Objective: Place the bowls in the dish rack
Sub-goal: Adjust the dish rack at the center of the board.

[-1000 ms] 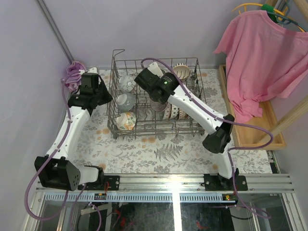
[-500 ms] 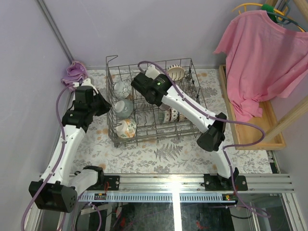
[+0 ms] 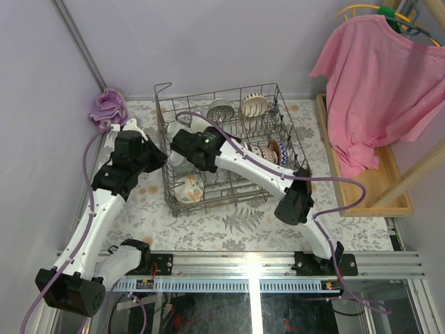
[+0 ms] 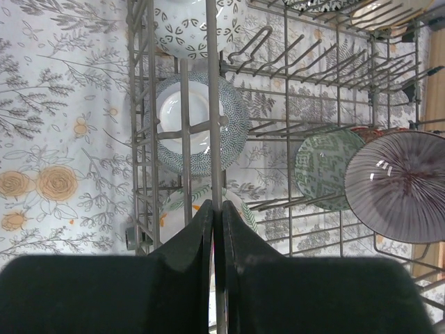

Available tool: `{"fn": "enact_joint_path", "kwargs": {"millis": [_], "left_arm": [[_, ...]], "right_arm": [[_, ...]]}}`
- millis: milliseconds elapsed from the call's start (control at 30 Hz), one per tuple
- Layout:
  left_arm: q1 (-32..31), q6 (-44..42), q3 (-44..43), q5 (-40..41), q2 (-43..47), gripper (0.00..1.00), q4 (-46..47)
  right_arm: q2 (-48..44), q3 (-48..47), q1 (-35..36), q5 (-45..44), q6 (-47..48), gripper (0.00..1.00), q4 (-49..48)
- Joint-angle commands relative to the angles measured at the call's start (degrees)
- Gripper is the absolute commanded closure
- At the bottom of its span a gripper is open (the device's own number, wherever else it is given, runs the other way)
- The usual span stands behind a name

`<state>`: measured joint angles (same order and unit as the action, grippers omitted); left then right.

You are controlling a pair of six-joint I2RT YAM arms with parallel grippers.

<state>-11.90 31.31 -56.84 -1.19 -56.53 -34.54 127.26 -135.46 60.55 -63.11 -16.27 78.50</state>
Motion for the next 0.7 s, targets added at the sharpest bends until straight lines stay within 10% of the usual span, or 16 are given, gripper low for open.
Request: {"fn": "enact_joint_path", "kwargs": {"millis": [0, 667], "left_arm": [[-2.9, 1.7, 1.8, -6.5, 2.4, 1.00, -2.5], [-3.1, -0.1, 5.6, -9.8, 4.9, 1.00, -1.3]], "right_arm": [[1.0, 0.5, 0.9, -7.1, -0.4, 1.00, 2.4], [6.0, 3.2, 0.1, -9.6, -1.6, 1.00, 3.6]]}}
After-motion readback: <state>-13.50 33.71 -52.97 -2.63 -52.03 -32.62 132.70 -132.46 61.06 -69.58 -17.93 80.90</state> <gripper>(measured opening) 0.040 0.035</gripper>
